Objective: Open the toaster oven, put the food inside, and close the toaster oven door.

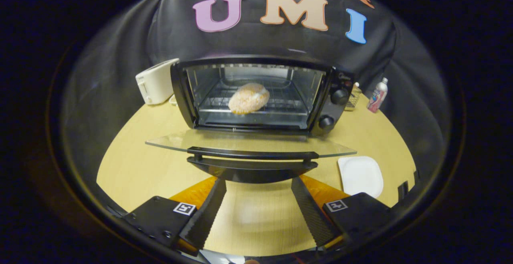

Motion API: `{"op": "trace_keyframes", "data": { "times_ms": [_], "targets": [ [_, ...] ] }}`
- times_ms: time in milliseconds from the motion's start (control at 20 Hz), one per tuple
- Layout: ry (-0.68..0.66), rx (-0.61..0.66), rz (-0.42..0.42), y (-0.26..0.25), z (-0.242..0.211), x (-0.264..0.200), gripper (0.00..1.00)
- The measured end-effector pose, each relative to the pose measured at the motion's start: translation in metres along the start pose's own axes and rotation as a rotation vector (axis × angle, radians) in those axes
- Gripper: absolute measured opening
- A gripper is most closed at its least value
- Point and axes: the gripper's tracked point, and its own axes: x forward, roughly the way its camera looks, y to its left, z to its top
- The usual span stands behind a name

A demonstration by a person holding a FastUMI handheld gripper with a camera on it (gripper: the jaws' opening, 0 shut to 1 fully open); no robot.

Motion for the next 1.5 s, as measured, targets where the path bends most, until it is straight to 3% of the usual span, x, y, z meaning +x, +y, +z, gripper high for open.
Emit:
{"op": "trace_keyframes", "data": {
  "times_ms": [400,850,1050,1500],
  "targets": [
    [-0.104,0.051,0.018,0.007,0.073,0.022,1.0],
    [-0.157,0.062,0.03,0.005,0.106,0.022,1.0],
    [-0.248,0.067,0.019,-0.008,0.149,-0.004,1.0],
    [-0.593,0.078,0.009,-0.053,0.317,-0.11,1.0]
  ]
}}
